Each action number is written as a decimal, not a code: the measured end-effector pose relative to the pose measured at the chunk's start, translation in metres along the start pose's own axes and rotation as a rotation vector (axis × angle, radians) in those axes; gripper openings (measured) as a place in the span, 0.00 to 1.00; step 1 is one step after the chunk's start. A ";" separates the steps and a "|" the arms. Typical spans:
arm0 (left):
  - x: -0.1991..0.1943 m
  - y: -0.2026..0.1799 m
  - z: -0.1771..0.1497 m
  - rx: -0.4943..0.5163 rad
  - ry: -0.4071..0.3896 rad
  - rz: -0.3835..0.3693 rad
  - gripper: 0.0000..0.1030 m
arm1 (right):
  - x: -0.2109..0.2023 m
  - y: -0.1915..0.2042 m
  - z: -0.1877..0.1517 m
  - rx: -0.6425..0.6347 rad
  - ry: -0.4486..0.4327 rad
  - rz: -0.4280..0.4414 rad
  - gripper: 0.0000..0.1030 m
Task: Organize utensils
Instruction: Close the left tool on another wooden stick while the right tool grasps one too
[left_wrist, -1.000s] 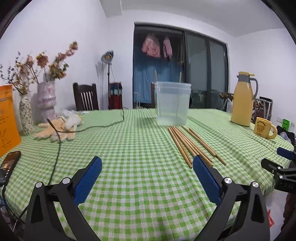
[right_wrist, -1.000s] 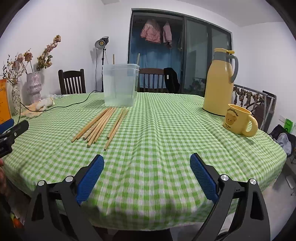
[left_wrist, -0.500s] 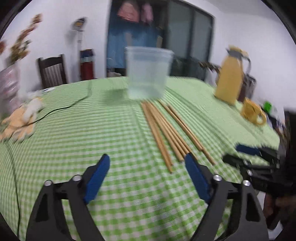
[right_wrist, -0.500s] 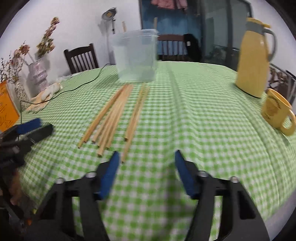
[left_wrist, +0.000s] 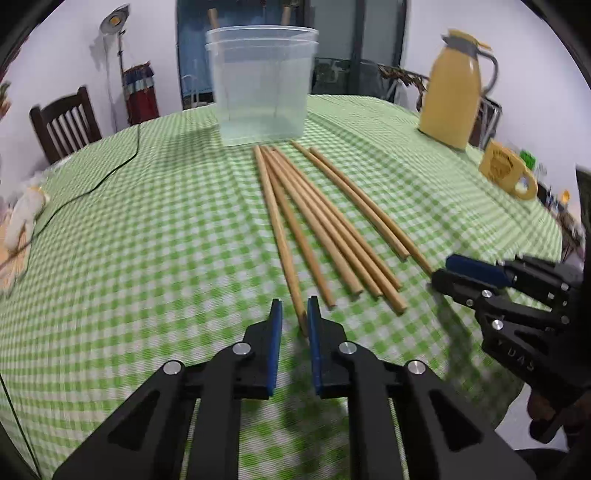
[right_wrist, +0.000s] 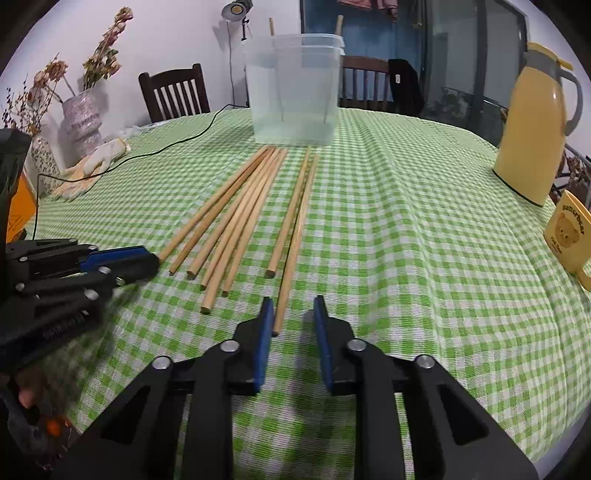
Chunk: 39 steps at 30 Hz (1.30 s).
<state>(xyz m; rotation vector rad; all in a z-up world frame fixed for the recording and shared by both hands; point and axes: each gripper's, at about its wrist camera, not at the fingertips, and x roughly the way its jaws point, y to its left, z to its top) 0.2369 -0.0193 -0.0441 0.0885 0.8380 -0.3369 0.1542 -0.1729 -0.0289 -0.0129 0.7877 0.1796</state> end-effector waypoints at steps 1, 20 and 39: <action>-0.002 0.004 -0.001 -0.008 -0.001 0.009 0.11 | 0.000 -0.002 0.000 0.005 -0.001 -0.002 0.18; 0.006 -0.015 0.006 0.014 0.034 -0.011 0.23 | -0.008 -0.016 -0.008 0.028 -0.026 -0.002 0.18; 0.003 -0.006 0.013 -0.071 0.050 -0.064 0.23 | -0.012 -0.022 -0.013 0.023 -0.044 -0.001 0.18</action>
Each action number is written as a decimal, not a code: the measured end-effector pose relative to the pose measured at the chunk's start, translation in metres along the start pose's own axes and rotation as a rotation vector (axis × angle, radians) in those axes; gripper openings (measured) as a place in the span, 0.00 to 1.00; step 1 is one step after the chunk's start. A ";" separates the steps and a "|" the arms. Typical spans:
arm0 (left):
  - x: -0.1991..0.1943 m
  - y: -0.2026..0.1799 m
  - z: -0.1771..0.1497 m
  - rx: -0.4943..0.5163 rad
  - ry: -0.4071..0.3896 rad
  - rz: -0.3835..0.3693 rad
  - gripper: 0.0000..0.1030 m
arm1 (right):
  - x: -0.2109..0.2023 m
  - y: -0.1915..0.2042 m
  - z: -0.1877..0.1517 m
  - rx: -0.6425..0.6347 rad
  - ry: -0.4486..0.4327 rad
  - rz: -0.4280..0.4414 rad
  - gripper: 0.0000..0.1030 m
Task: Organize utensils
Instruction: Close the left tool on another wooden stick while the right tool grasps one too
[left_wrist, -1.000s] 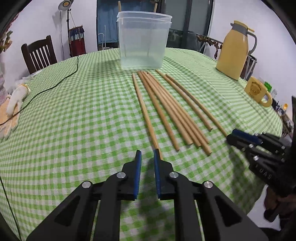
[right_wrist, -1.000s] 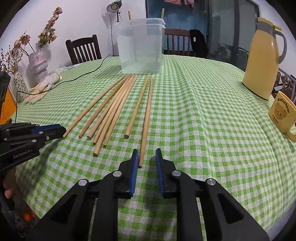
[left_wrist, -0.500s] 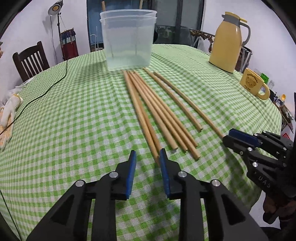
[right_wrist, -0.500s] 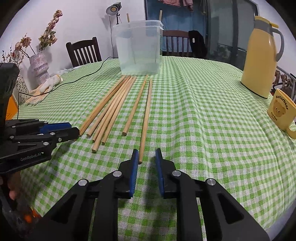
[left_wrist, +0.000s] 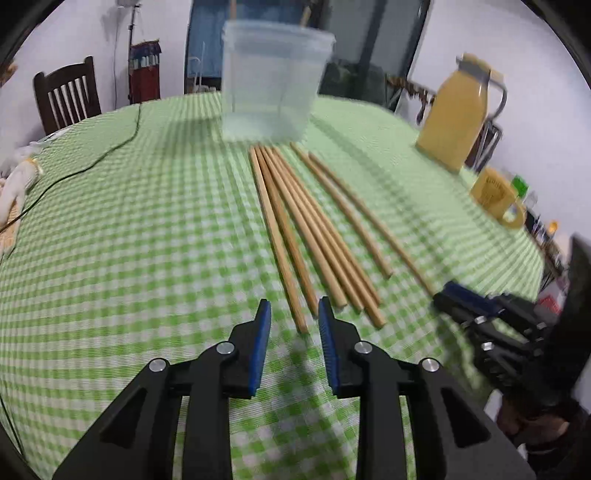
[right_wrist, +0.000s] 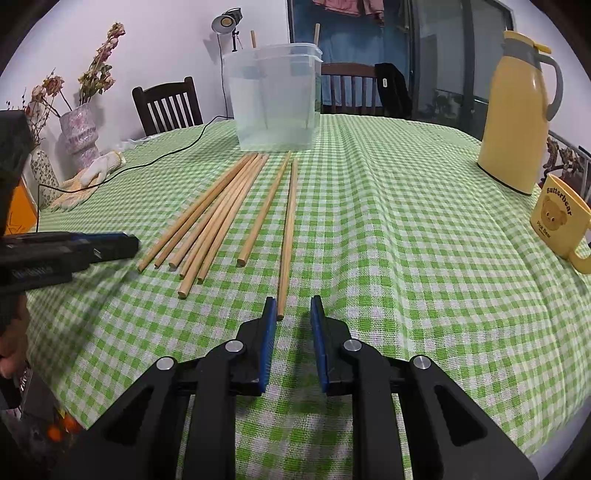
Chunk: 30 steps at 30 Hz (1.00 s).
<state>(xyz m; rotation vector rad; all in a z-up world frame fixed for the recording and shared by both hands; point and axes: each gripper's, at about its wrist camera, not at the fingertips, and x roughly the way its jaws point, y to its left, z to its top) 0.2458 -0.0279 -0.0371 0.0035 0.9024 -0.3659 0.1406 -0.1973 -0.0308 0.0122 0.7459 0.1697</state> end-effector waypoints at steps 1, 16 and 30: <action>0.004 -0.002 -0.001 0.013 0.007 0.005 0.23 | -0.001 0.000 -0.001 -0.002 0.000 -0.003 0.18; 0.002 0.019 -0.002 0.024 0.013 0.145 0.02 | -0.003 -0.002 -0.004 -0.014 -0.013 -0.004 0.18; 0.001 0.019 -0.003 -0.002 0.020 0.126 0.02 | -0.003 0.001 -0.008 -0.089 -0.040 0.000 0.15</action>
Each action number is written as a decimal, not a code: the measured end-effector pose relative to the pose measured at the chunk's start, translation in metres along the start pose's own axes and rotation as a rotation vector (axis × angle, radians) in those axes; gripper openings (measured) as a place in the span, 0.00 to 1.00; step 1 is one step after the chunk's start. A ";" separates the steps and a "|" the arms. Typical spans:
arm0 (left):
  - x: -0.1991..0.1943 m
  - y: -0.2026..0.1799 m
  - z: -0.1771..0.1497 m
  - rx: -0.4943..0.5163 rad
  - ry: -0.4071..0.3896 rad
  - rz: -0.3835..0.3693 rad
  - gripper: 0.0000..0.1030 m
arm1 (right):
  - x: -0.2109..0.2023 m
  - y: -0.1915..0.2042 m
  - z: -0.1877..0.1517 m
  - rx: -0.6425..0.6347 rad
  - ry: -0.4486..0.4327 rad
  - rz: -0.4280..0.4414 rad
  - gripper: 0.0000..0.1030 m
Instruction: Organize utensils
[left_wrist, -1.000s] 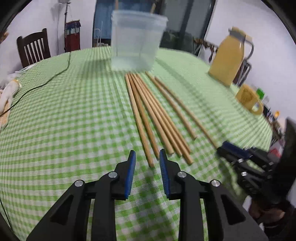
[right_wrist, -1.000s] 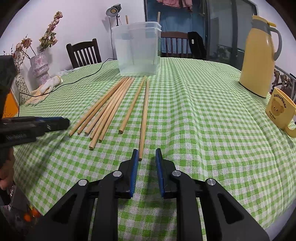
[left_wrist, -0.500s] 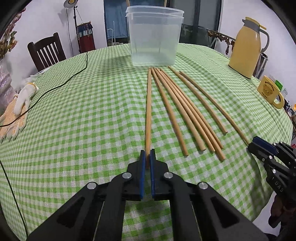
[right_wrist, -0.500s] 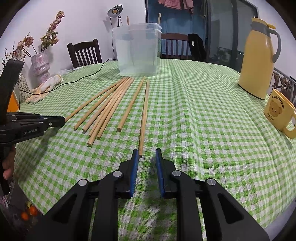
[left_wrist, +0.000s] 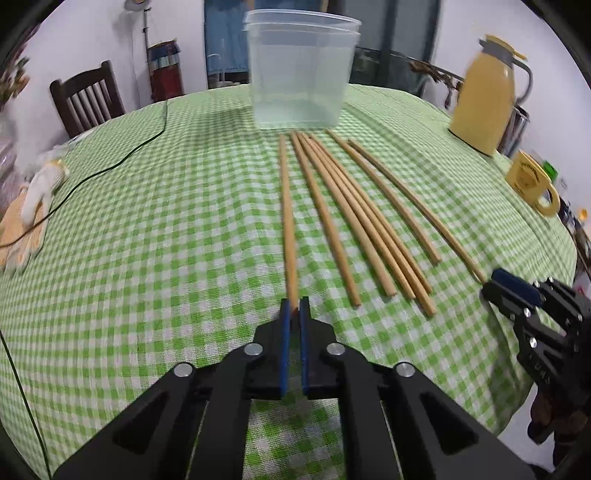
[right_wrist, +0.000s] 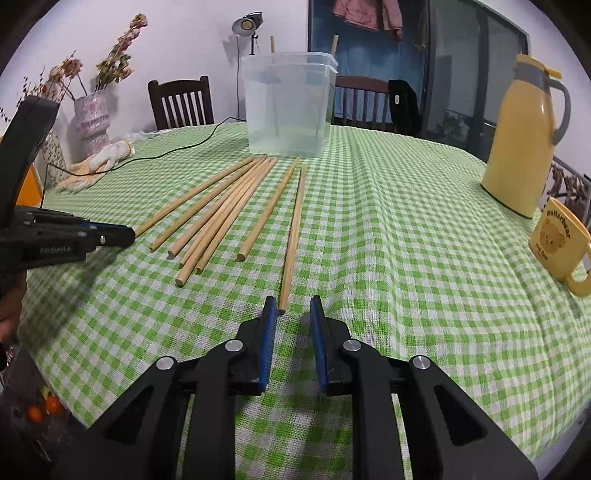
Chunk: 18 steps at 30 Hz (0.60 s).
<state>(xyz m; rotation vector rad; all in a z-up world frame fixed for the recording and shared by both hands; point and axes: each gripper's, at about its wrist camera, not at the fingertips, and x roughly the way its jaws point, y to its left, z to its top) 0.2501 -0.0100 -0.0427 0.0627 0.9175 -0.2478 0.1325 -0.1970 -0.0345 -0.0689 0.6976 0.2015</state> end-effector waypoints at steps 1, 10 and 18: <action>0.000 0.001 0.000 -0.012 -0.002 -0.002 0.01 | 0.001 -0.001 0.001 0.002 0.003 0.006 0.08; -0.014 -0.002 -0.007 -0.036 -0.027 0.006 0.01 | 0.010 -0.002 0.010 -0.008 0.027 0.027 0.05; -0.052 -0.007 -0.003 0.000 -0.102 0.029 0.01 | -0.011 -0.013 0.014 0.034 -0.026 -0.005 0.04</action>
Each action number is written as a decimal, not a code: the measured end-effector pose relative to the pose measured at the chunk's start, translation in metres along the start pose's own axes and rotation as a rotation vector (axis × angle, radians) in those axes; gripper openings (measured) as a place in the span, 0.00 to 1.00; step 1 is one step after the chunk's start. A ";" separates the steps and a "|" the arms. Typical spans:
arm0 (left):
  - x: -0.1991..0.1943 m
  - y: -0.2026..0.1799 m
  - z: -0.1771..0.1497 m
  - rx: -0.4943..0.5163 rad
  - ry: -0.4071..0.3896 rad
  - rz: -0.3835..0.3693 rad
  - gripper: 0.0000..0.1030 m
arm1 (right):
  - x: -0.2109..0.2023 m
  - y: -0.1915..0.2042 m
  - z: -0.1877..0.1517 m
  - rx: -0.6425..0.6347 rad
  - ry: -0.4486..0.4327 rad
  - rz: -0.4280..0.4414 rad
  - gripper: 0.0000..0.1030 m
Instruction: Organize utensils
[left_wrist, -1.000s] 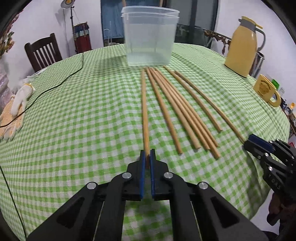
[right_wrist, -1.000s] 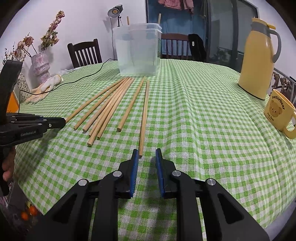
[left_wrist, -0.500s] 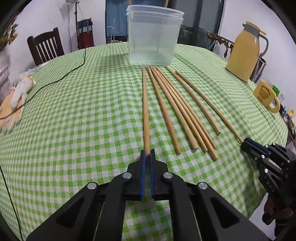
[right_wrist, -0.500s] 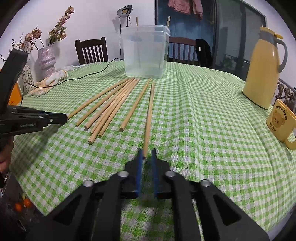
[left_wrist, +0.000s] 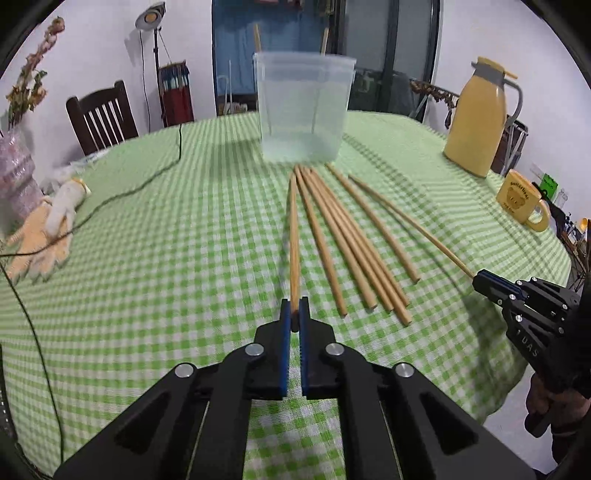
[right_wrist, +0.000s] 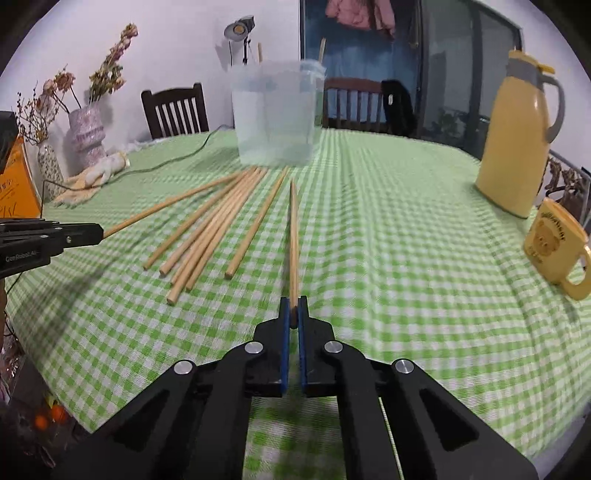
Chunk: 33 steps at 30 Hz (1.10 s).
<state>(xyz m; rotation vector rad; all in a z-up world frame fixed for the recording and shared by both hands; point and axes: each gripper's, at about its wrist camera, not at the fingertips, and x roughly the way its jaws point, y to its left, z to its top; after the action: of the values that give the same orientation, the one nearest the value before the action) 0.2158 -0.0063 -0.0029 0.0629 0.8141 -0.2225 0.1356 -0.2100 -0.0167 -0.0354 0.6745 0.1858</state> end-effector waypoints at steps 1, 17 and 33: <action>-0.007 0.001 0.002 -0.002 -0.015 -0.002 0.01 | -0.006 -0.001 0.003 -0.002 -0.017 -0.007 0.04; -0.079 -0.001 0.017 0.029 -0.180 -0.017 0.01 | -0.065 0.002 0.028 -0.053 -0.190 -0.064 0.04; -0.124 0.018 0.064 0.032 -0.256 -0.109 0.01 | -0.099 -0.008 0.069 -0.079 -0.252 -0.034 0.04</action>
<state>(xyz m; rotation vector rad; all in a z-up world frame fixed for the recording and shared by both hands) 0.1836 0.0236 0.1305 0.0194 0.5594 -0.3398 0.1038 -0.2273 0.0988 -0.0976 0.4150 0.1807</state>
